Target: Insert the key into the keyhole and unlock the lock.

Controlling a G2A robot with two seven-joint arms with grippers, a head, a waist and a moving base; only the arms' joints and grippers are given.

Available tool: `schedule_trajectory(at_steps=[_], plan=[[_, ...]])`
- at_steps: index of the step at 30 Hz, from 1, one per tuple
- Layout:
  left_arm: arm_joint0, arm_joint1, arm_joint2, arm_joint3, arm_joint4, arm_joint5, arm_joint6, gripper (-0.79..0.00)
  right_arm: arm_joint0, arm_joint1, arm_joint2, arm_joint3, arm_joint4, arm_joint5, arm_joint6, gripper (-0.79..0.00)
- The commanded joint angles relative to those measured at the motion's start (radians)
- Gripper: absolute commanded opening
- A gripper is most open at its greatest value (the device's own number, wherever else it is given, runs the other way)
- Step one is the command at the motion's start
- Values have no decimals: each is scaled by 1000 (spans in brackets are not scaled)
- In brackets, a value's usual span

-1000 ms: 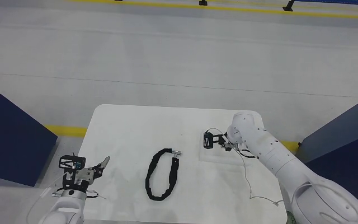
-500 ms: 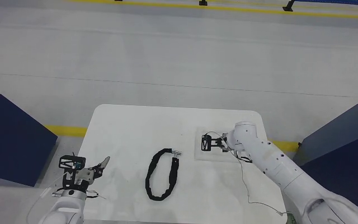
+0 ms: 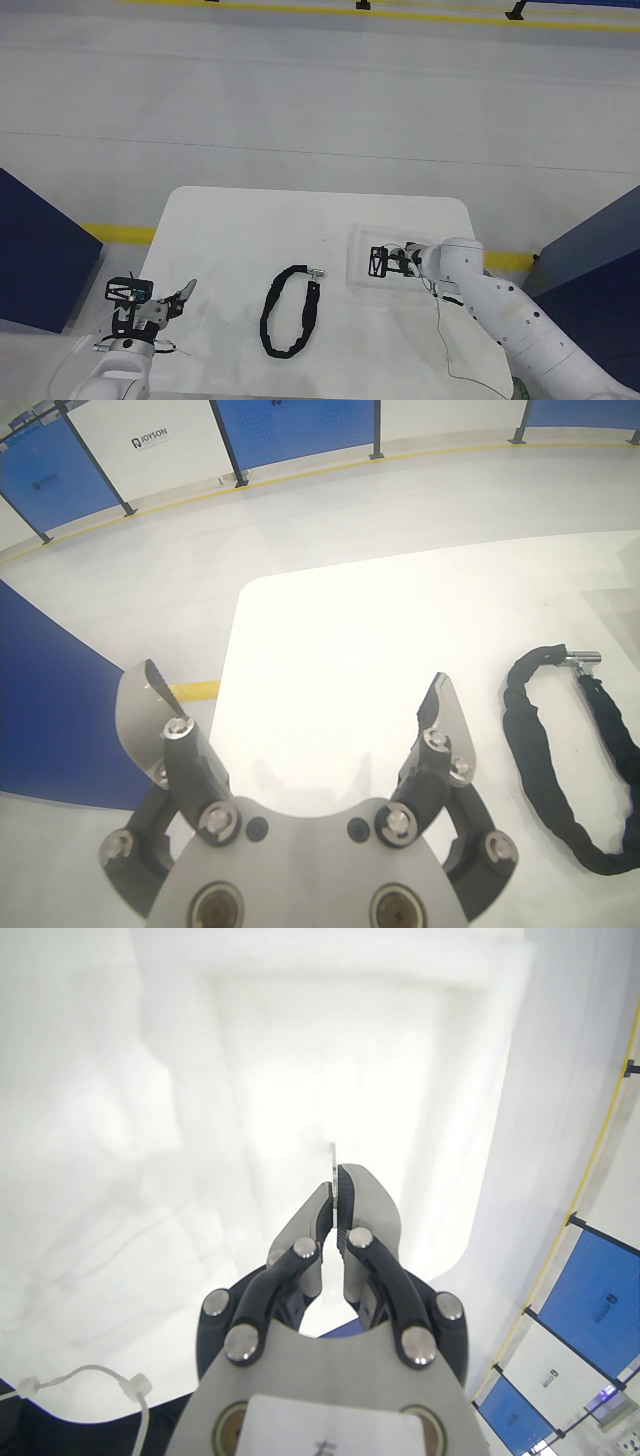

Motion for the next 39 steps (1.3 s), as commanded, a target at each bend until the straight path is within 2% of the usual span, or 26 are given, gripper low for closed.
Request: schedule_trajectory(at_steps=[1, 7, 11, 21, 28, 36, 39], plan=[[0, 0, 0, 0, 0, 0, 0, 0, -29, 10, 26, -31, -8, 6, 0, -785], [0, 0, 0, 0, 0, 0, 0, 0, -103, 28, 77, -85, -34, 31, -16, -785], [0, 0, 0, 0, 0, 0, 0, 0, -136, 37, 146, -100, 61, 36, -56, -785], [0, 0, 0, 0, 0, 0, 0, 0, -290, 81, 369, -84, 601, -154, -80, -785], [0, 0, 0, 0, 0, 0, 0, 0, -389, 111, 434, 0, 1002, -307, -24, -785], [0, 0, 0, 0, 0, 0, 0, 0, -418, 141, 406, 111, 1449, -306, 151, -785], [0, 0, 0, 0, 0, 0, 0, 0, -407, 148, 381, 142, 1582, -271, 204, -785]])
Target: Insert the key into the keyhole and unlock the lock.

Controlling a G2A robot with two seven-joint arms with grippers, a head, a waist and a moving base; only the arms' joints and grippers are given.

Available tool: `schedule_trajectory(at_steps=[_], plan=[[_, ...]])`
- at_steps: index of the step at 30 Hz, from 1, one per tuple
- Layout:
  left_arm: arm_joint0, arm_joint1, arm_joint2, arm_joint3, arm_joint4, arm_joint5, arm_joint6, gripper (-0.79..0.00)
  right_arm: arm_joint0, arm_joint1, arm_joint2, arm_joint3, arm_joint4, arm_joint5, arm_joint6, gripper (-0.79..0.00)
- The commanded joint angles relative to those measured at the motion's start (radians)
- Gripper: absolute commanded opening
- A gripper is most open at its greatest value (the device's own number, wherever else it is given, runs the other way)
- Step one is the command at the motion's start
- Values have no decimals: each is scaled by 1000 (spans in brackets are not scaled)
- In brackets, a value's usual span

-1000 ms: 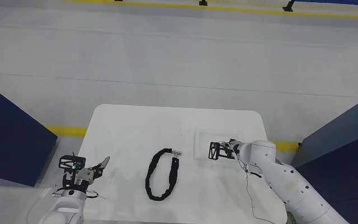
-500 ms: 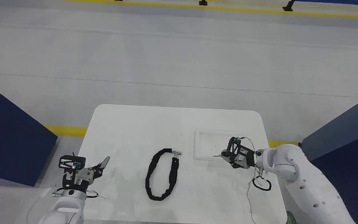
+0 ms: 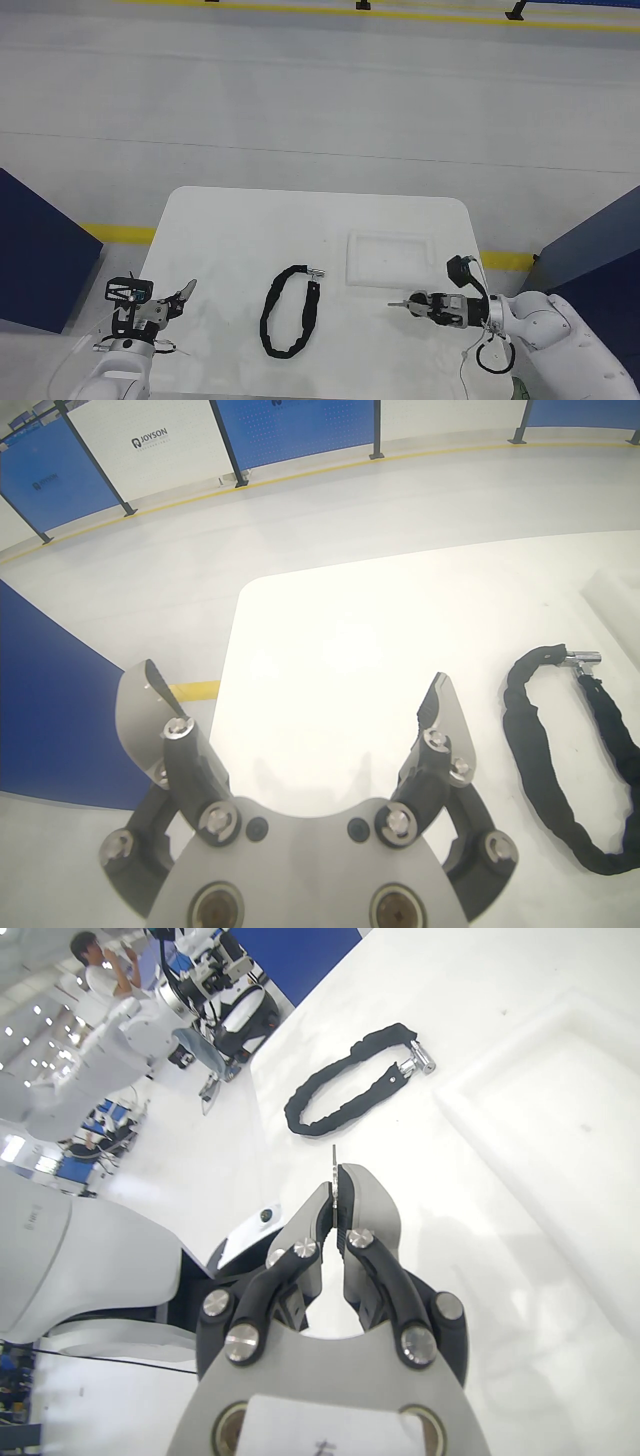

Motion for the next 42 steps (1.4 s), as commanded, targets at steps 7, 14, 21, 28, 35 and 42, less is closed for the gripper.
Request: schedule_trajectory(at_steps=[7, 14, 21, 28, 35, 42], plan=[[0, 0, 0, 0, 0, 0, 0, 0, 22, 18, -63, 33, 321, 120, 118, -785], [0, 0, 0, 0, 0, 0, 0, 0, 14, 41, -92, 5, 511, 151, 150, -785], [0, 0, 0, 0, 0, 0, 0, 0, -19, 77, -122, -62, 626, 125, 123, -785], [0, 0, 0, 0, 0, 0, 0, 0, -20, 79, -123, -65, 627, 121, 120, -785], [0, 0, 0, 0, 0, 0, 0, 0, -20, 79, -123, -65, 627, 121, 120, -785], [-5, 0, 4, -1, 10, -2, -10, 0, -20, 79, -123, -65, 627, 121, 120, -785]])
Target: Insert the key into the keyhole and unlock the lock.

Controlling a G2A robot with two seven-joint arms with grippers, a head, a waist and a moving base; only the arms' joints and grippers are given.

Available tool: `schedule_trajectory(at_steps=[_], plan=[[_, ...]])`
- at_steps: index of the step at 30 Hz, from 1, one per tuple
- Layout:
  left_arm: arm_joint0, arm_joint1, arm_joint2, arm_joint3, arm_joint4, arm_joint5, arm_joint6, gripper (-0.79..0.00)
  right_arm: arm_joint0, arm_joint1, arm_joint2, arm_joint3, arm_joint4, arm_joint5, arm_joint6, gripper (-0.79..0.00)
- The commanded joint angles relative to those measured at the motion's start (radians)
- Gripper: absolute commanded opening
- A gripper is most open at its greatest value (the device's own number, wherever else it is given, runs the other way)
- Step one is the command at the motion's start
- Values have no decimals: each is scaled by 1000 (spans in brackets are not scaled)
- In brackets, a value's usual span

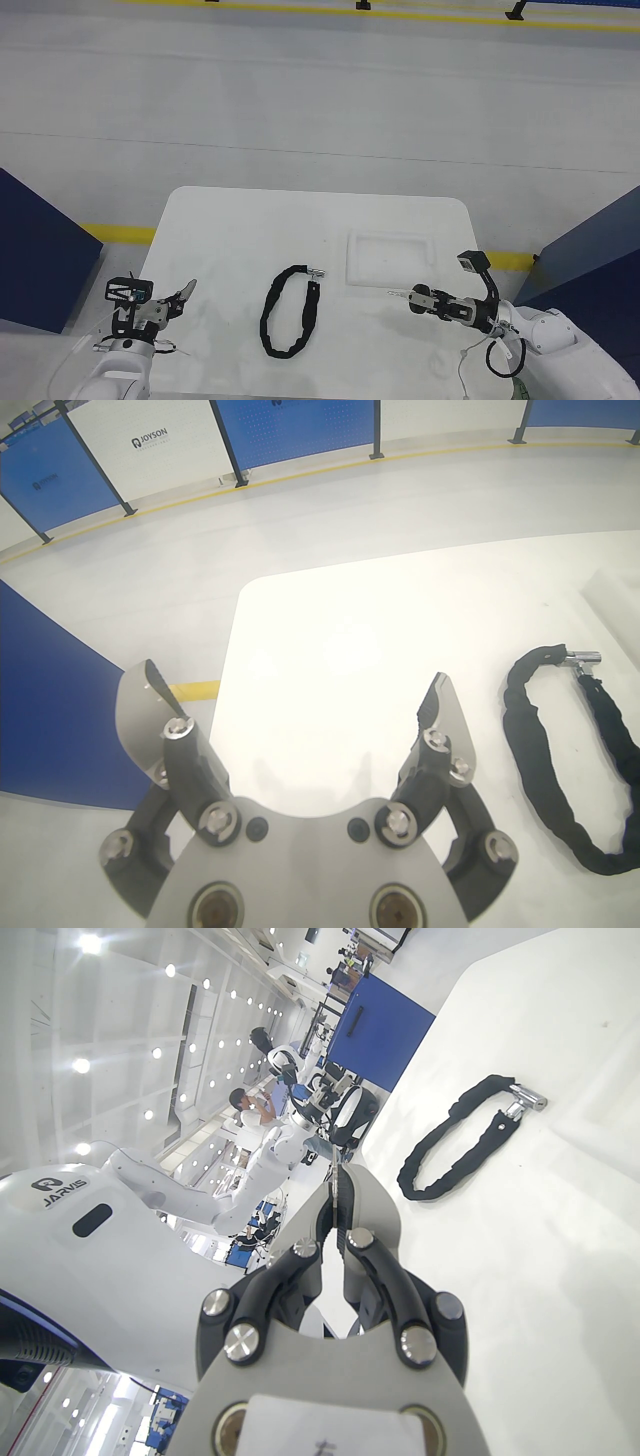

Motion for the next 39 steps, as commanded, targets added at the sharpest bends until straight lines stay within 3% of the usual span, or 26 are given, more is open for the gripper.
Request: schedule_trajectory(at_steps=[1, 7, 15, 24, 31, 39], plan=[[-23, 0, 19, -5, 27, -8, -35, 0, 0, 0, 0, 0, 0, 0, 0, -785], [-235, -9, 201, 36, 182, -118, -267, 0, 0, 0, 0, 0, 0, 0, 0, -785], [-600, -52, 424, 283, 142, -259, -551, 0, 0, 0, 0, 0, 0, 0, 0, -785], [-891, -113, 596, 606, -6, -417, -677, 0, 0, 0, 0, 0, 0, 0, 0, -785], [-1050, -174, 699, 850, -176, -519, -703, 0, 0, 0, 0, 0, 0, 0, 0, -785], [-1050, -174, 699, 850, -176, -519, -703, 0, 0, 0, 0, 0, 0, 0, 0, -785]])
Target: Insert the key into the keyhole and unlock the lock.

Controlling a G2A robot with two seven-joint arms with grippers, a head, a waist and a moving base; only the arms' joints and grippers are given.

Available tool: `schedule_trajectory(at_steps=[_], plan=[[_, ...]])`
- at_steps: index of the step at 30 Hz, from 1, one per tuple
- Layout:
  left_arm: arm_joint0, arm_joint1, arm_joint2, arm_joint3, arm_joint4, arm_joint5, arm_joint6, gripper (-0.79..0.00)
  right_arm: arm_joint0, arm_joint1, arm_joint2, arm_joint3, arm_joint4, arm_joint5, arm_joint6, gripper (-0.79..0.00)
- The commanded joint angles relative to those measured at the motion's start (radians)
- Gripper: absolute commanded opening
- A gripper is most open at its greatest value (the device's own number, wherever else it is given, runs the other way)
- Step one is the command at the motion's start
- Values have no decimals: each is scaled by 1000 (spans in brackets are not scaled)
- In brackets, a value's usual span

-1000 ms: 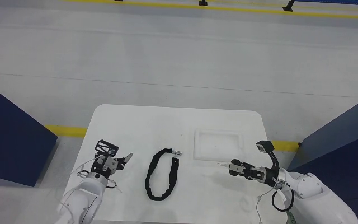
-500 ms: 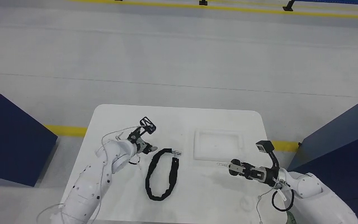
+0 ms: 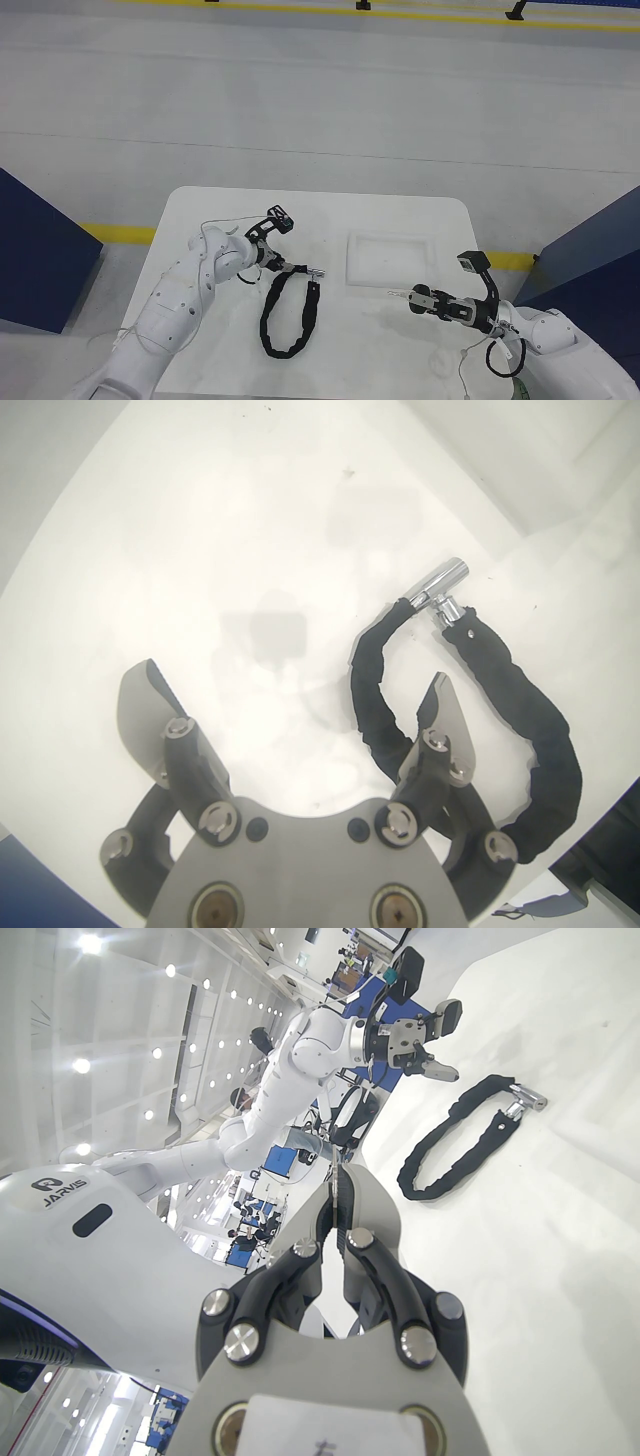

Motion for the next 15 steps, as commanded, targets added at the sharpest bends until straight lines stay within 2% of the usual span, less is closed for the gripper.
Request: schedule_trajectory(at_steps=[1, 11, 15], plan=[[0, 0, 0, 0, 0, 0, 0, 0, 0, 0, 0, 0, 0, 0, 0, -785], [2, 0, 2, -2, 2, -2, 2, 0, 0, 0, 0, 0, 0, 0, 0, -785], [-14, -6, 38, 8, 38, -69, 0, 0, 0, 0, 0, 0, 0, 0, 0, -785]])
